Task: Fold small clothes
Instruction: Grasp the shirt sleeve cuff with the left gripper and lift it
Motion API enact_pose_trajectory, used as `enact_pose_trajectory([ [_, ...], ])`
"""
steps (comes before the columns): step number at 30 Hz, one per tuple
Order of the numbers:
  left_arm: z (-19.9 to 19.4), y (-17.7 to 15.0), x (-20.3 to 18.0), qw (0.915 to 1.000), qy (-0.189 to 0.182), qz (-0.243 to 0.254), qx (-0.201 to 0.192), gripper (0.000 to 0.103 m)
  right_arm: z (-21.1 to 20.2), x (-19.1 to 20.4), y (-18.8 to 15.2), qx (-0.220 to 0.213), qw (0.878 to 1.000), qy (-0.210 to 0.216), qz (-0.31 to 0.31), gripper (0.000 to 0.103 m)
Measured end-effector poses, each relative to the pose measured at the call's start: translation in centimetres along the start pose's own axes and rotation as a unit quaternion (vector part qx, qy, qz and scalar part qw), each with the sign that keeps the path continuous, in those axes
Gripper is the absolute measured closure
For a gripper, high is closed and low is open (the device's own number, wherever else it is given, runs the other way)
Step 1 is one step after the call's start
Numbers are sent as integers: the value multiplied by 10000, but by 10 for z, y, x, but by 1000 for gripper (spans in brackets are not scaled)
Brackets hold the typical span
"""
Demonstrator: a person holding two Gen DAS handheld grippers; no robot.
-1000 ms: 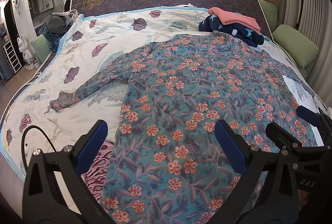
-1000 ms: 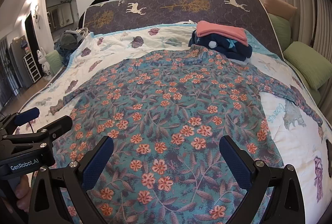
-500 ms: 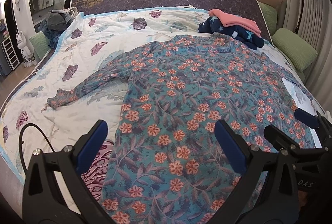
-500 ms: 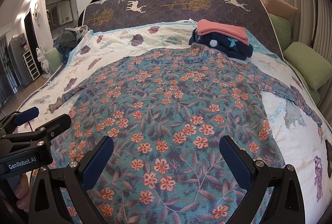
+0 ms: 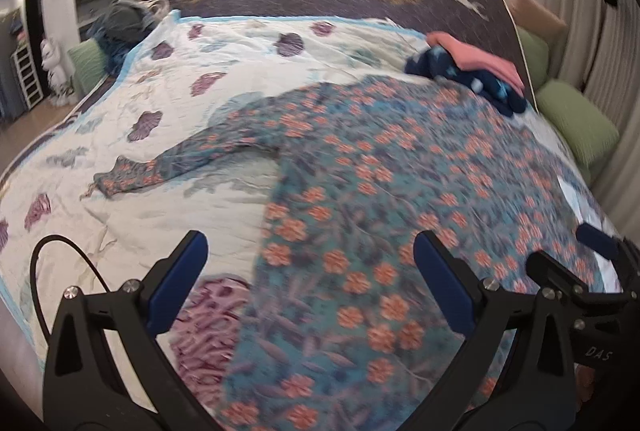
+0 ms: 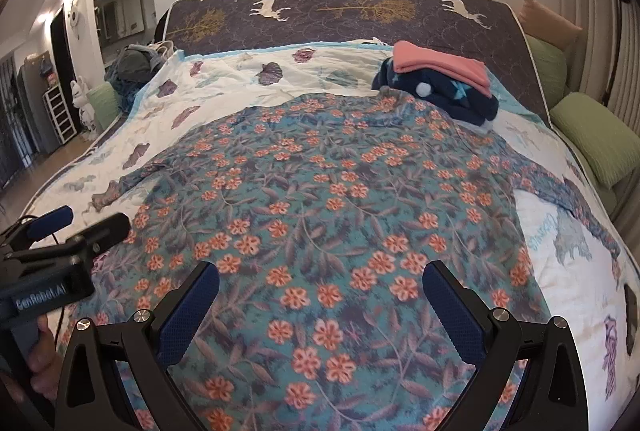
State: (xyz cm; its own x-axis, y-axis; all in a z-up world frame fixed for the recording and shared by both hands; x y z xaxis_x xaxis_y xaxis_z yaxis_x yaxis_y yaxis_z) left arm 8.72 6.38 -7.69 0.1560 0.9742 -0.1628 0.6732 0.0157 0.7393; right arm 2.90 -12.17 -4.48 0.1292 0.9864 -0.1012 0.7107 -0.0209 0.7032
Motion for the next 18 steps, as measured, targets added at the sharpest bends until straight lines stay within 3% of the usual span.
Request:
enact_pose_trajectory([
  [3,-3,13,33,9990,-39,-332,-293,1,4,6,6,6,10000,-7,-18,0],
  [6,-6,28,95,9936,-5,-952,-613,1,10,10,8,111,9999,72,76,0],
  [9,4,33,167,9828,420,-1692,-605,1,20,13,5,266,9995,117,102,0],
  [12,34,26,251,9578,426,-2816,-393,1,28,16,1,373,9992,97,67,0],
  [14,61,13,293,9252,204,-3790,-43,2,31,17,1,411,9991,76,62,0],
  [16,87,-1,315,8948,169,-4444,388,5,35,16,1,429,9990,39,80,0],
  [18,104,1,325,8883,220,-4556,541,6,38,15,1,449,9989,0,126,0],
])
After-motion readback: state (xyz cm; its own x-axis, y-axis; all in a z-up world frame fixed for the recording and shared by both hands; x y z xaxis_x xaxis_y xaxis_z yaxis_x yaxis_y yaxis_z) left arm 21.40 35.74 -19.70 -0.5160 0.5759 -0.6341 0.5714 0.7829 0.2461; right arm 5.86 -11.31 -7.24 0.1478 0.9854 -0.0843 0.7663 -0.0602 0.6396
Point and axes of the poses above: each gripper's, at about its wrist camera, not at the fingertips, and z roughly the way its jaws point, x to its left, y to its top, the point moved 9 cm from there along z, roughly the way its jaws point, and after that the axes turned 10 degrees about -y, right-handed, at the moved point
